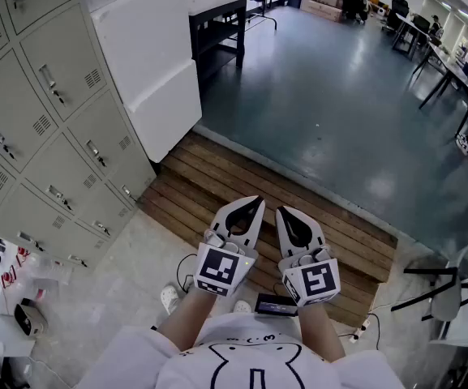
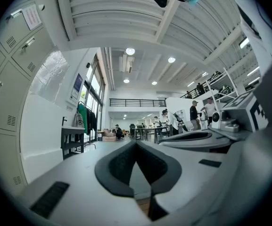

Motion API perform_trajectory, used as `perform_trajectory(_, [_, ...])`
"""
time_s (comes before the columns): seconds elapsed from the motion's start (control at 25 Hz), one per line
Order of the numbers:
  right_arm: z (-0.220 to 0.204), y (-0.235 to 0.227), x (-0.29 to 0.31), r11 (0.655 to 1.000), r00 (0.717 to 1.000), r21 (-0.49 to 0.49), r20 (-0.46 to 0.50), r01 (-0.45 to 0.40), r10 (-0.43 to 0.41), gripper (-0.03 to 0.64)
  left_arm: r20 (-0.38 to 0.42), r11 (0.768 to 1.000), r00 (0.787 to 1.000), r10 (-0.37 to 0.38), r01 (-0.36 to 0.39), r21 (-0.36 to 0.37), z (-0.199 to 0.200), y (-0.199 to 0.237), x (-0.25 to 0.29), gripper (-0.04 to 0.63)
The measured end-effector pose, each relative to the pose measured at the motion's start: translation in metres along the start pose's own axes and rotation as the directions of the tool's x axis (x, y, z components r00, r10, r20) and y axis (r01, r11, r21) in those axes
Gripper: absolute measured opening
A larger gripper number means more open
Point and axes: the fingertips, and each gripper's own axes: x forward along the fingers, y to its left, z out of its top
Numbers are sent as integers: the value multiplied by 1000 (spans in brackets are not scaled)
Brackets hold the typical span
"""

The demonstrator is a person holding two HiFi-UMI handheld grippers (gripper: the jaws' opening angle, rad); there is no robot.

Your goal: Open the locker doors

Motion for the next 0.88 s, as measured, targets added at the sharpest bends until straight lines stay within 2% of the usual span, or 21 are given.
perform_trajectory(0.28, [5, -9, -5, 1000, 1000, -3, 11, -26, 26, 23, 11, 999, 999, 33, -33, 24, 8, -7, 4, 15])
perform_trajectory(0.44, [5, 8, 4, 996, 996, 0, 29, -84, 84, 21, 0, 996, 996, 87, -87, 10, 3, 10, -7, 15])
perform_trajectory(0.68, [8, 44, 38, 976, 976, 3, 31, -217, 217, 23, -4, 981, 981, 193, -193, -9, -1, 54, -30, 15])
perform_trajectory(0.88, [16, 80, 81, 950, 949, 13, 47, -311, 310, 25, -20, 953, 953, 302, -302, -8, 0, 110, -60, 15])
